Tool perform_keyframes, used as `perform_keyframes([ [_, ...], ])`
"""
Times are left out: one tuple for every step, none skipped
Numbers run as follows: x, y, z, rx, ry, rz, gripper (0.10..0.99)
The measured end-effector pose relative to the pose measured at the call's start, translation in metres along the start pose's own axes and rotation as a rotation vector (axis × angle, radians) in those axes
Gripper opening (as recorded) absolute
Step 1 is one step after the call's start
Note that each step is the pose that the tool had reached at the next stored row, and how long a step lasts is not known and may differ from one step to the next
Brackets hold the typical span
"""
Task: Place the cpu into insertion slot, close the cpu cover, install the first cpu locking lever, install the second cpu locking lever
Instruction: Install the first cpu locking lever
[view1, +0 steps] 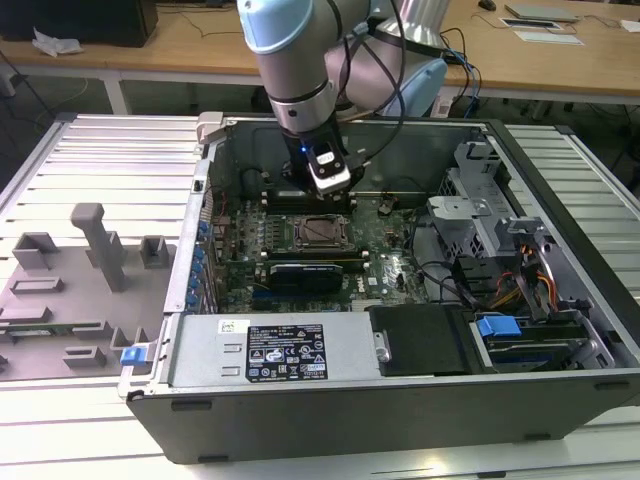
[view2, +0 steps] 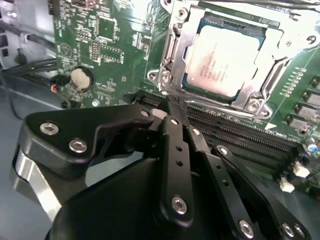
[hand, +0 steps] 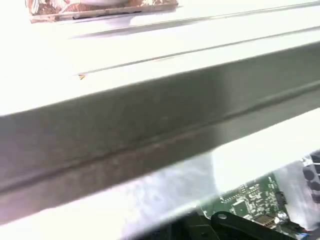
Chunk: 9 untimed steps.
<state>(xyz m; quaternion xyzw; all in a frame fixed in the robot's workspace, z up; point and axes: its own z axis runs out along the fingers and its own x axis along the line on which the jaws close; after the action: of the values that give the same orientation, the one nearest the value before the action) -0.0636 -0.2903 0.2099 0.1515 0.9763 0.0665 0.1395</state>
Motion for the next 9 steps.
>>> perform_keyframes([
  [-0.0007,0.0005,-0.0027,0.0,0.0,0.0,0.106],
  [-0.0012,0.0008,-0.0045,0.0,0.0,0.0,0.106],
  [-0.0016,0.0011,-0.0062,0.0,0.0,0.0,0.106],
  [-0.0016,0.0011,-0.0061,0.0,-0.0001,0.0,0.106],
  [-0.0017,0.0012,-0.0062,0.0,-0.0002,0.0,0.106],
  [-0.0017,0.0012,-0.0065,0.0,0.0,0.0,0.106],
  [-0.0018,0.0012,-0.0064,0.001,0.0042,0.0,0.106],
  [-0.0021,0.0012,-0.0062,0.008,0.0235,0.002,0.106],
  [-0.0023,0.0013,-0.006,0.013,0.0402,0.004,0.106],
])
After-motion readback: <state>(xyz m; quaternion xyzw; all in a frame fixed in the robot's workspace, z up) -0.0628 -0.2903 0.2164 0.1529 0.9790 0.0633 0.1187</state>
